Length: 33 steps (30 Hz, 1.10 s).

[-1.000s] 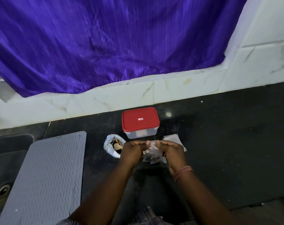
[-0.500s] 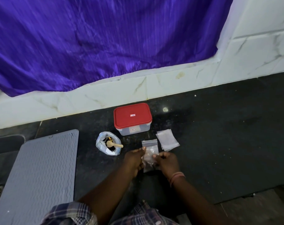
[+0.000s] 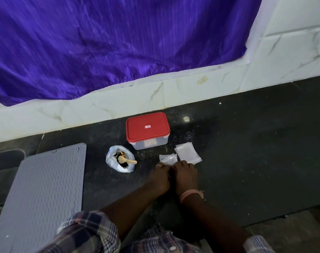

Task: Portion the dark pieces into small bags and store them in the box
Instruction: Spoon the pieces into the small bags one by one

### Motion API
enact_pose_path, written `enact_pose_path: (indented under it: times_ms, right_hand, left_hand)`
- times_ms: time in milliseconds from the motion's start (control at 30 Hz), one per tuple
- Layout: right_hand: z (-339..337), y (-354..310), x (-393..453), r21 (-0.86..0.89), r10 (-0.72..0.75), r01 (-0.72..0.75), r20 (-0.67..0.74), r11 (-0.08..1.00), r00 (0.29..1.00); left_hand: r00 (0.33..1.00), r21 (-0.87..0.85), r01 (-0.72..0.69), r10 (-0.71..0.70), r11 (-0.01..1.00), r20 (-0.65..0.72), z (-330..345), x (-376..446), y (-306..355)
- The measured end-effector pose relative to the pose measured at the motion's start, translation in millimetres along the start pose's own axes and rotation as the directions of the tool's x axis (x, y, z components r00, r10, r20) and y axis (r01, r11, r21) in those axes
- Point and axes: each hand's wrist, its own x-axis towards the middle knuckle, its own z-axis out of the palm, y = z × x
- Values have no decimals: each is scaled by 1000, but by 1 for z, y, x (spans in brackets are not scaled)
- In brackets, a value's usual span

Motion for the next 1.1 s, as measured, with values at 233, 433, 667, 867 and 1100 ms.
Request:
enact_pose_path:
  times_ms: [233,433,667,867,1100]
  right_hand:
    - [-6,10,7,-14,-45,44,-40,999,998]
    - [-8,47,23,57,75,-71,-79,996,994]
    - [-16,60,43,27,112,-110,-68,994,991]
    - [1,62,38,31,81,-80,-11,996,997]
    - [-17,63,38,-7,-20,19,-35,1000,999]
  left_hand:
    - [999,2,34,-35,999,30,-3,15,0]
    - [997,-6,70,-71,997,-14,5,23,-7]
    - [993,-147,72,-85,987,-81,-3,16,-3]
    - [968,-228,6,-62,974,-242,-1,7,0]
    - [961,-248,-30,-41,968,-274,-5,-4,3]
